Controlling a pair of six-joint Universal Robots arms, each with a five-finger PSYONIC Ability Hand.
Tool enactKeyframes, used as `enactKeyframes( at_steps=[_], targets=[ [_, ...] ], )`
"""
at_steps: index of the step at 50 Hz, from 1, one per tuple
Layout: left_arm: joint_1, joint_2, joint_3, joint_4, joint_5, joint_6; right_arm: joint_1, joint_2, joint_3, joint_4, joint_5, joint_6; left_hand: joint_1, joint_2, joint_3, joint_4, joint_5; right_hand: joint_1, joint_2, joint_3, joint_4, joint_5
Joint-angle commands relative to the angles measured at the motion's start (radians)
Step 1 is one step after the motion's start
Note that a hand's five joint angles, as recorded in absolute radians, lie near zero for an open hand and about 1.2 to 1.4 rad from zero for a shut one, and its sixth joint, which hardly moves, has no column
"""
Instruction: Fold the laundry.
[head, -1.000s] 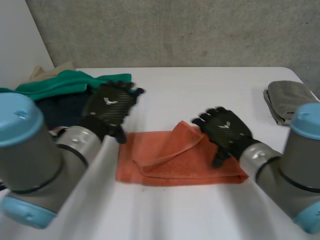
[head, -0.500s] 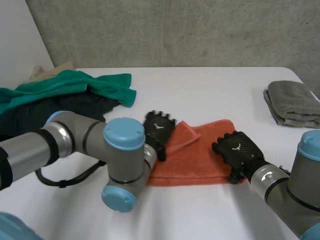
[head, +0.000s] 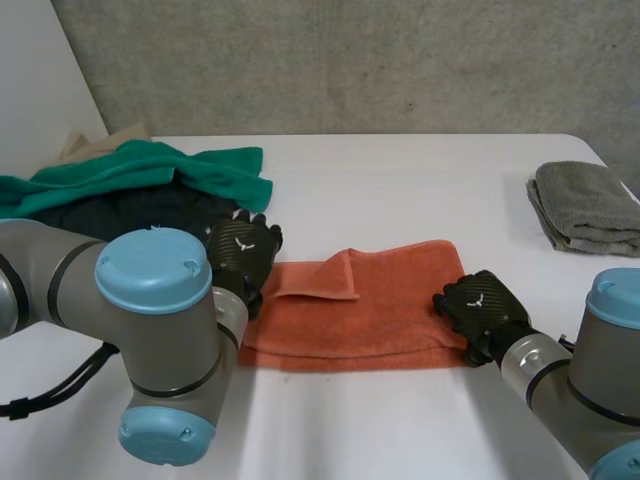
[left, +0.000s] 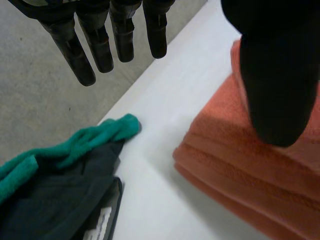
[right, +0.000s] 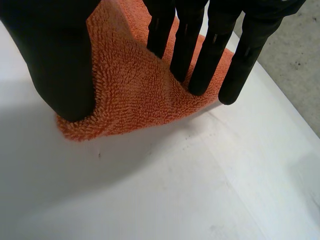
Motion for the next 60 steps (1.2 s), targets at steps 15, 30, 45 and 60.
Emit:
enactKeyframes(
  at_steps=[15, 30, 45, 60],
  targets=[
    [-0.043, -0.298, 0.292, -0.030, 0.215, 0.001, 0.001, -0.008, 0.008, 0.004, -0.002, 0.006, -0.021, -0.008, -0.007, -0.005, 0.010, 0.122, 0.069, 0.070, 0.067, 0.088],
    [0.116, -0.340, 0.390, 0.053, 0.024, 0.030, 0.001, -0.008, 0.008, 0.002, -0.003, 0.006, 0.017, 0.031, 0.031, 0.034, 0.048, 0.145, 0.093, 0.093, 0.090, 0.111],
    [0.079, -0.223, 0.236, 0.049, 0.022, 0.045, -0.005, -0.007, 0.005, -0.002, 0.010, 0.004, -0.053, -0.040, -0.040, -0.037, -0.023, 0.699, 0.646, 0.647, 0.644, 0.665],
    [0.090, 0.093, -0.031, 0.050, 0.067, 0.033, 0.041, -0.114, -0.090, -0.001, 0.147, -0.413, -0.094, -0.081, -0.081, -0.078, -0.064, 0.752, 0.699, 0.700, 0.697, 0.718]
  ],
)
